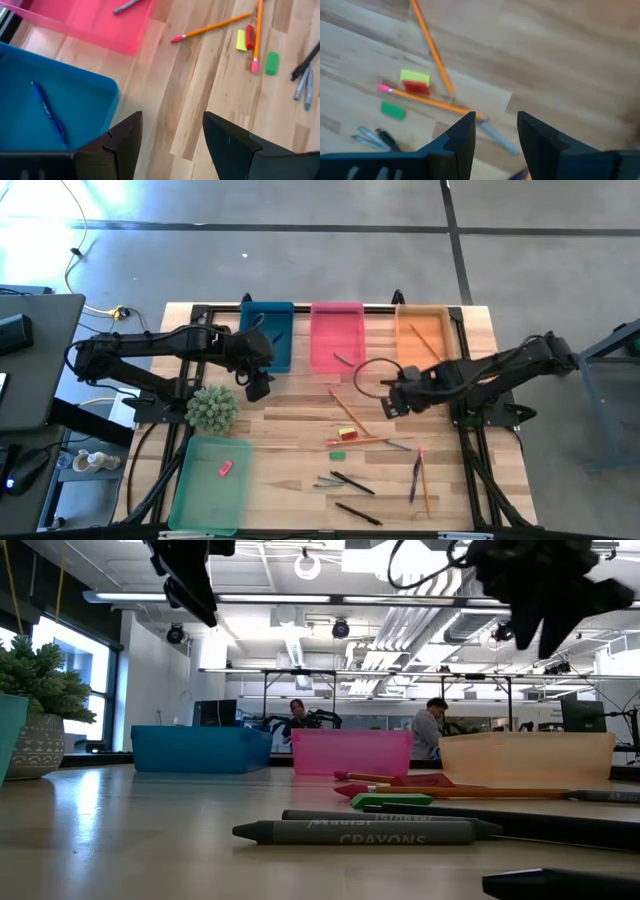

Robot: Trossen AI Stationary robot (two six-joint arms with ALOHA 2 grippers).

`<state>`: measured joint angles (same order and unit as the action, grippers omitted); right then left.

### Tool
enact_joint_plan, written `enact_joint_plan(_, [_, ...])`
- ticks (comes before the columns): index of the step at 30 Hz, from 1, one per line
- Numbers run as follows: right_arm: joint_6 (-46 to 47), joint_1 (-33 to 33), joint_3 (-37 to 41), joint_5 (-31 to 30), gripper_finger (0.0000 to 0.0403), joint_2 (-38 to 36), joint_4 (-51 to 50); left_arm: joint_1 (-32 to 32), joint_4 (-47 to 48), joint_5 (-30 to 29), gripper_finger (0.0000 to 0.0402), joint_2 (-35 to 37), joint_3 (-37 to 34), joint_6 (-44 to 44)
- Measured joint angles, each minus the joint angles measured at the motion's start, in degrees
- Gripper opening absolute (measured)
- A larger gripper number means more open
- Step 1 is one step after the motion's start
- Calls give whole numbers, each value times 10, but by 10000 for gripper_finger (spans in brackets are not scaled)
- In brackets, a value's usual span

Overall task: Sort crayons/erasers/pens/pencils in bins
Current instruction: Put the violet pen into the blue bin

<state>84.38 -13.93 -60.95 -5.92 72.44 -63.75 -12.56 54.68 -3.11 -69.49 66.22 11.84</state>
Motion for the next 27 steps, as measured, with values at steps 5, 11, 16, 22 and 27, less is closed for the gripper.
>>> enact_joint_plan(5, [133,-80,0,-16,138,0,7,14,0,0,197,0,0,0])
enact_joint_plan(11, [265,-159,0,-28,138,9,7,22,0,-1,197,0,0,0])
enact_joint_plan(16, [314,-207,0,-22,138,44,23,22,-2,-1,197,0,0,0])
enact_joint_plan(22, [359,-254,0,-17,138,88,62,22,-22,-6,197,0,0,0])
enact_joint_plan(27, [385,-288,0,1,138,137,101,22,-23,-7,197,0,0,1])
